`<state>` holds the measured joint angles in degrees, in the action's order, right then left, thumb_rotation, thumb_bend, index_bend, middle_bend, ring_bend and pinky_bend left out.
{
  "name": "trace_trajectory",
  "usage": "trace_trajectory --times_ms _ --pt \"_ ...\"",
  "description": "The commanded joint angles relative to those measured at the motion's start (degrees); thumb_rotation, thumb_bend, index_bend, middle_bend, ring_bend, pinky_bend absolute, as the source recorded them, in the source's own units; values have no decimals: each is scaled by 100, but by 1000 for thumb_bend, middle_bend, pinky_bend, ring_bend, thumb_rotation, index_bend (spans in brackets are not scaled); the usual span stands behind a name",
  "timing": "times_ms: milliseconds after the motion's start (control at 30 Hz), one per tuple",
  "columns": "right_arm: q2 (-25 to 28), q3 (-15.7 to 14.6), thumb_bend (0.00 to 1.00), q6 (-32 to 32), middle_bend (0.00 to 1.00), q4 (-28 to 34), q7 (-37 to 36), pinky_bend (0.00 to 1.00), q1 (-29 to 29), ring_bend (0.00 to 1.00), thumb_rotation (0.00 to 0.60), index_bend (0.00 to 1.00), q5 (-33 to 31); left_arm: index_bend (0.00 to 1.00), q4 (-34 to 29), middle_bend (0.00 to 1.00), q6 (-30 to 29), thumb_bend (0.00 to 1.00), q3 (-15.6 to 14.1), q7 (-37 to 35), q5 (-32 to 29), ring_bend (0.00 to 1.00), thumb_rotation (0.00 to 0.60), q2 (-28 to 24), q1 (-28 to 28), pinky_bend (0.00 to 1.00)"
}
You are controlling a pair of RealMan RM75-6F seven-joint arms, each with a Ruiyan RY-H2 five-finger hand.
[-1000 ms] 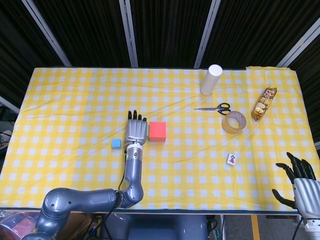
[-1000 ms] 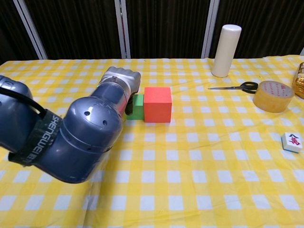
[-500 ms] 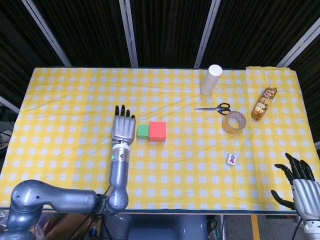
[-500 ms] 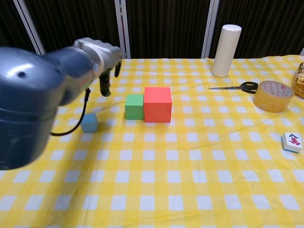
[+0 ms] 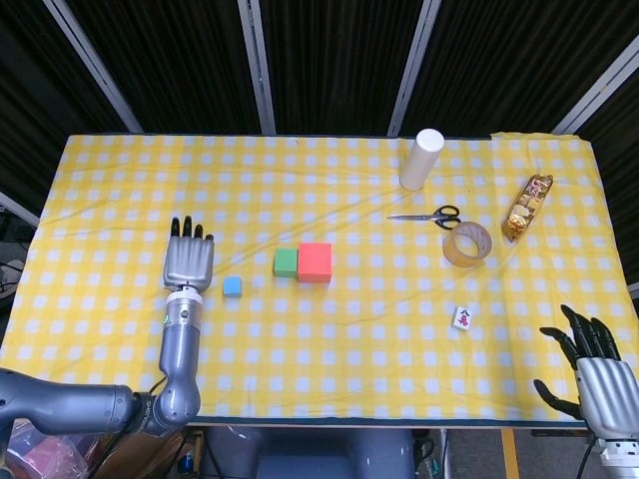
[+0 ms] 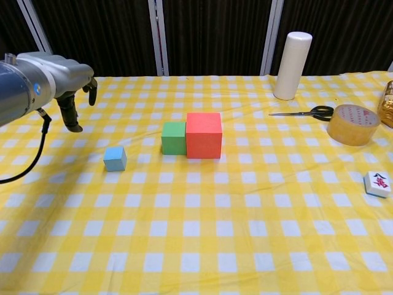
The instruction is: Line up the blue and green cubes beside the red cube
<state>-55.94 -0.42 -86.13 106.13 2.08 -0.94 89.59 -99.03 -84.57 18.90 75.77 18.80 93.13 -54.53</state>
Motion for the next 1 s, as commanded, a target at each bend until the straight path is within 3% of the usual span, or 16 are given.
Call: trace_trajectory --times_ms 33,500,1000 --pt "-8 4 282 21 26 -7 -1 0 14 69 600 261 -11 305 133 141 136 274 -119 -147 116 0 600 83 23 0" --pt "18 5 282 23 26 -8 -40 0 25 69 600 261 -5 309 712 141 359 274 -479 -307 233 0 600 591 -31 0" --pt "9 -5 282 15 26 -15 -58 0 24 69 600 261 14 312 1128 141 505 274 -592 -288 237 0 600 948 -70 0"
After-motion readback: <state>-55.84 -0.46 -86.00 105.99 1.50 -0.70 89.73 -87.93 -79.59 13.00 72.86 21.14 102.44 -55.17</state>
